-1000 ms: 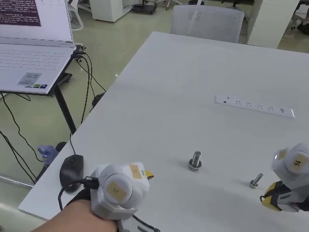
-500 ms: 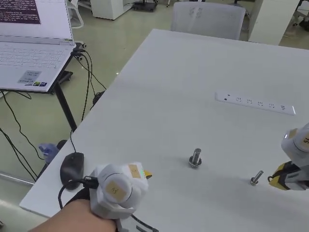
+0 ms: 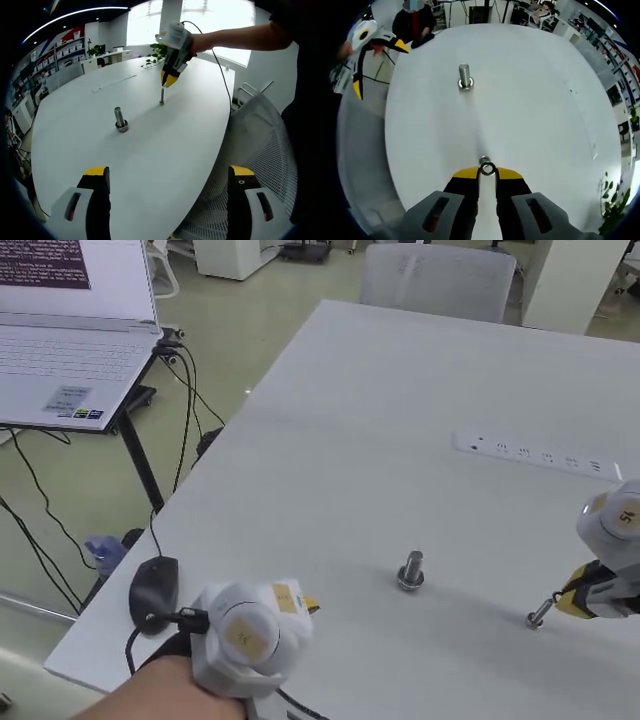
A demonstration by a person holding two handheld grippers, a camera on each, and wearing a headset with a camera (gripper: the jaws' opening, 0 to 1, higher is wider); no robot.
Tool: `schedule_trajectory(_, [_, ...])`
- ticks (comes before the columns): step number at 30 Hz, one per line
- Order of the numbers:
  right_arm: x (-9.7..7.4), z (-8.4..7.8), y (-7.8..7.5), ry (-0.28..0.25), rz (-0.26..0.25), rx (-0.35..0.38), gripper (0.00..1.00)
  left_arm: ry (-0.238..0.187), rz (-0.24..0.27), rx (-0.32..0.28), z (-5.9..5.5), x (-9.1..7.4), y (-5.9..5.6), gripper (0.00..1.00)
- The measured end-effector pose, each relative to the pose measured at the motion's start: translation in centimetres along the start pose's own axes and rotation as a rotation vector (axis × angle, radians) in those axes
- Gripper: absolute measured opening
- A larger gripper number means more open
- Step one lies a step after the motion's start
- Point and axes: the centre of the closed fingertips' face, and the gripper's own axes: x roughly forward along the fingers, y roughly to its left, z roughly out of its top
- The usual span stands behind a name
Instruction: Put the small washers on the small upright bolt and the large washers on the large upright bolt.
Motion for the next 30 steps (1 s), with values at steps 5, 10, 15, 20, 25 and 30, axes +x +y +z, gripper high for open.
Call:
schedule_trajectory(5, [0.4,0.0,0.1,0.006,0.010,-0.002,0.12,0.006,-0.005,-0.001,-0.2,0.1,-0.1,0.98])
schedule_trajectory(10, [0.8,0.0,0.3,0.013,0.017,-0.008,0.12,0.007,-0.008,-0.002,-0.2,0.0,0.0,0.97])
schedule_trajectory(15, [1.1,-0.2,0.3,0.028,0.016,-0.011,0.12,0.008,-0.009,-0.002,-0.2,0.0,0.0,0.96])
schedule_trajectory(20, [1.6,-0.2,0.1,0.033,0.016,-0.013,0.12,0.013,-0.011,-0.004,-0.4,-0.1,0.0,0.95])
schedule_trajectory(25, [2.1,-0.3,0.2,0.047,0.013,-0.019,0.12,0.024,-0.014,0.017,-0.6,0.0,-0.1,0.94])
schedule_trajectory(30, [2.7,-0.5,0.4,0.059,0.015,-0.026,0.12,0.027,-0.016,0.012,-0.7,0.1,-0.1,0.94])
